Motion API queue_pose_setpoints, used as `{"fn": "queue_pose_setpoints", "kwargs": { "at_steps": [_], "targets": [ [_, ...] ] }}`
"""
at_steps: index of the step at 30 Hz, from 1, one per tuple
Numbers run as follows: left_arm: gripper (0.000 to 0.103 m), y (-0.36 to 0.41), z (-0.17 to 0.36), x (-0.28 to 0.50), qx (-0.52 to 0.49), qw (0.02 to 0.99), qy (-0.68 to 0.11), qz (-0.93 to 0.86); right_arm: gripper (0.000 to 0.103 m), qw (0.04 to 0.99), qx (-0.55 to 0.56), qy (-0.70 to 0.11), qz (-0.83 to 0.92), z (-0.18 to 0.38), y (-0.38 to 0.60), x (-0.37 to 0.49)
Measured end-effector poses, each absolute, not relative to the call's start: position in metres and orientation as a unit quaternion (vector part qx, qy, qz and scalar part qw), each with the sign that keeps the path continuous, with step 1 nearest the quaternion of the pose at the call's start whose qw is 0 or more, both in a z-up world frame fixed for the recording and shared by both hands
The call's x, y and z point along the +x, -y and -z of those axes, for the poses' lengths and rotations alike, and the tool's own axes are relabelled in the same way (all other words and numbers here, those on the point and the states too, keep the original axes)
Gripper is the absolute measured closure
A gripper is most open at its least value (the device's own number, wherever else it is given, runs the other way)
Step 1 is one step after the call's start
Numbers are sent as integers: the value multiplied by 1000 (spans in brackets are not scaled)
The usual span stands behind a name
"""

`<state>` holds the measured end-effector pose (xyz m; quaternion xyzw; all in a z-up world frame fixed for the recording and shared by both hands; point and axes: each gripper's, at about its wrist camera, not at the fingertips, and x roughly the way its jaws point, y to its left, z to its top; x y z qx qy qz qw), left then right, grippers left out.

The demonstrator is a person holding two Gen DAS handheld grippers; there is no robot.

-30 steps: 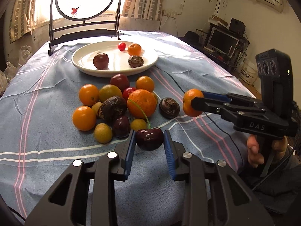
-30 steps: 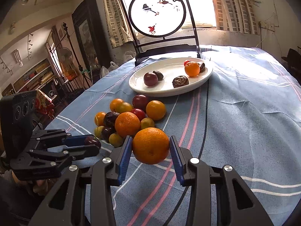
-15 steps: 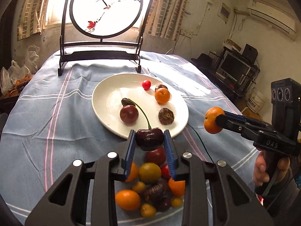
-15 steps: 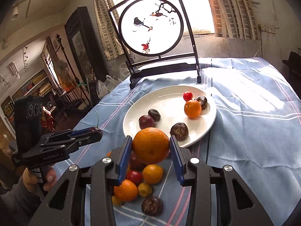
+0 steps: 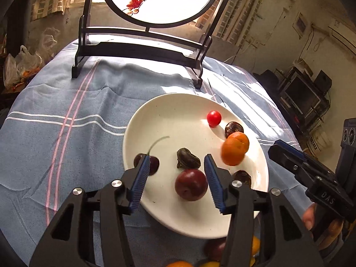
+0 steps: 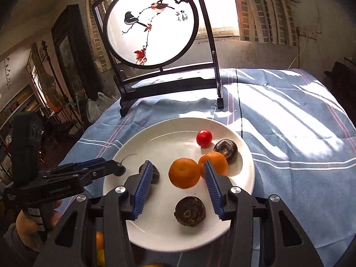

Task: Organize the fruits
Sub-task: 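Carry the orange onto the white plate and open the right tool, then grasp an orange with the left tool while the right tool grasps a brown passion fruit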

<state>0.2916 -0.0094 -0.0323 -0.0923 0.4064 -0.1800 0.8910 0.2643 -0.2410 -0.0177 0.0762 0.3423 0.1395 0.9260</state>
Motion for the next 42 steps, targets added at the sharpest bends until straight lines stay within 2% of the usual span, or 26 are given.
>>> {"fn": "queue_pose_setpoints", "kwargs": {
  "at_steps": [3,7,10,16,18,19,20,31,32,34,38,42],
  "targets": [
    [43,3,25,263,-78,898,-394,183,53,929,65,-334,-146,13,244,238],
    [42,-5,24,211,-47,899,-388,197,47,929,45,-336,-149,18,249,193],
    [42,-6,30,166,5,910,-372,184,47,932,19,-336,-135,31,252,154],
    [42,-12,53,113,40,906,-377,187,47,933,22,-331,-138,52,259,98],
    [47,-11,64,110,49,902,-386,186,47,935,18,-327,-134,55,258,89],
    [55,-10,69,110,49,898,-395,188,47,935,17,-327,-135,56,257,87],
    [57,-9,73,111,48,895,-402,189,47,935,16,-328,-136,57,256,85],
    [60,2,82,123,45,881,-422,207,47,928,30,-341,-148,63,260,87],
    [65,2,82,121,42,882,-421,209,47,927,31,-343,-150,64,260,87],
    [65,0,82,116,40,885,-417,204,48,924,30,-349,-153,65,260,87],
    [66,-19,83,108,-9,883,-420,210,48,914,24,-368,-167,70,258,86],
    [66,-30,72,93,-23,896,-393,207,48,905,-20,-388,-174,74,241,88]
  ]
}}
